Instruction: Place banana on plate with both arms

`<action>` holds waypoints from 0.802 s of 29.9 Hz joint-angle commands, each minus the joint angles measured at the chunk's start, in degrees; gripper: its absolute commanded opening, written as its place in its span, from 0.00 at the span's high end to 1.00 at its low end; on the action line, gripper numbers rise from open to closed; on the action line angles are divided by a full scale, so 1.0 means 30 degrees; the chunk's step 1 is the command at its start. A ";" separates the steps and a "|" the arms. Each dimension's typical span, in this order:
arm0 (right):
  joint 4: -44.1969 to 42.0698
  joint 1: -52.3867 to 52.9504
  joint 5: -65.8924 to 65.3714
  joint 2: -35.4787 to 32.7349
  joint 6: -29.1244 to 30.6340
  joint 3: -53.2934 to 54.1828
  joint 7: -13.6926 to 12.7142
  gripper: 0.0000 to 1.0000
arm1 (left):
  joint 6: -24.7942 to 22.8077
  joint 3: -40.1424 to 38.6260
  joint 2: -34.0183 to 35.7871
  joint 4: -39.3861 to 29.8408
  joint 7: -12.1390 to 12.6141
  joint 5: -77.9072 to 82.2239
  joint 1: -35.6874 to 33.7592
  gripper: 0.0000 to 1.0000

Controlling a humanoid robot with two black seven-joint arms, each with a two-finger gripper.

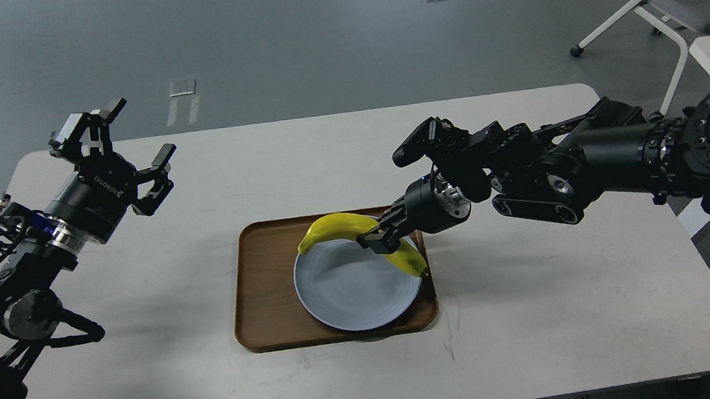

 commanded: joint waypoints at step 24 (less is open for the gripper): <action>-0.0199 -0.0479 0.5911 -0.5091 -0.0031 0.6165 0.0001 0.00 | -0.0001 -0.0026 0.0204 0.0003 0.0000 -0.0029 0.0001 0.02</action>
